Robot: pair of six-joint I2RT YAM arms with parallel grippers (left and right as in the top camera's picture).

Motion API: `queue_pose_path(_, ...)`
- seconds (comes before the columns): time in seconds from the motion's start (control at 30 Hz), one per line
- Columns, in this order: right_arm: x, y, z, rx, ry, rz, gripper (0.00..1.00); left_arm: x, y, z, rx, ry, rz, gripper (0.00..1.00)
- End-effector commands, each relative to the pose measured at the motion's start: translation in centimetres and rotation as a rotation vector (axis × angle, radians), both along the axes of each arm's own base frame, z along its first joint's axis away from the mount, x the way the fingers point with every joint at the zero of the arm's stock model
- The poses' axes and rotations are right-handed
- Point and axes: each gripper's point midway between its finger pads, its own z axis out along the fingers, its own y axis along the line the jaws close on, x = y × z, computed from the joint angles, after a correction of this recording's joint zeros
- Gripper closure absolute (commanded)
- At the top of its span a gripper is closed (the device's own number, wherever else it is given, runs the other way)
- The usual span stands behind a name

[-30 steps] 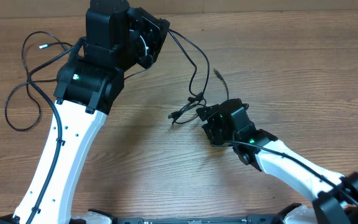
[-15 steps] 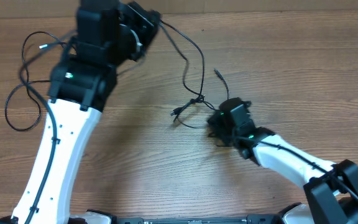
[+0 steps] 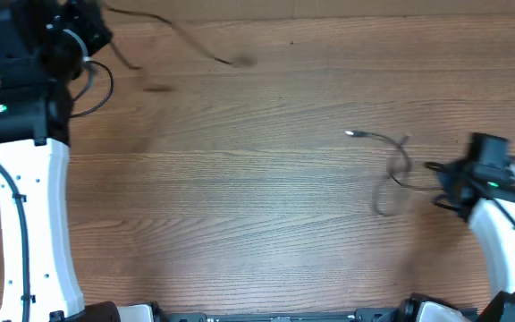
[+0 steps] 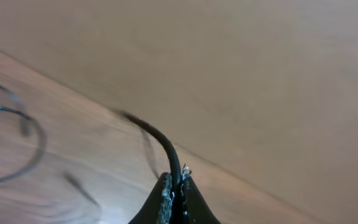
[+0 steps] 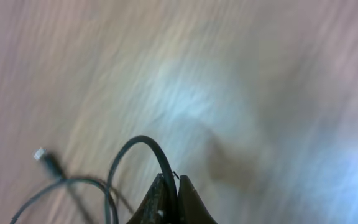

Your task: Untangle cables

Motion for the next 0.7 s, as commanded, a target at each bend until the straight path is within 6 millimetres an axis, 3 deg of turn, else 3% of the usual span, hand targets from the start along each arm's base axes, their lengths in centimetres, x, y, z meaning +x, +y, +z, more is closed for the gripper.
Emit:
queue_pose_path(0.0, -0.3, -1.7, 0.4, 0.03, -0.026, 0.019, 0.96, -0.7, 0.5, 1.1, 0.057, -0.021, -0.055, 0.96)
queue_pose_path(0.13, -0.5, -2.2, 0.4, 0.054, -0.043, 0.004, 0.96, -1.1, -1.7, 1.1, 0.031, -0.029, -0.192, 0.96)
queue_pose_path(0.23, -0.4, -1.6, 0.3, 0.06, -0.034, 0.028, 0.95, -1.7, -4.1, 1.7, -0.013, -0.056, -0.33, 0.96)
queue_pose_path(0.33, -0.2, -1.0, 0.2, 0.059, -0.027, 0.062, 0.91, -2.2, -5.2, 2.6, -0.01, -0.087, -0.409, 0.96)
queue_pose_path(0.53, -0.3, 0.0, -0.1, 0.071, -0.004, 0.087, 0.76, -2.8, -5.2, 3.0, 0.049, -0.084, -0.43, 0.96)
queue_pose_path(0.67, -0.4, 0.3, -0.2, 0.076, 0.005, 0.093, 0.56, -3.3, -5.3, 2.6, 0.104, -0.071, -0.457, 0.96)
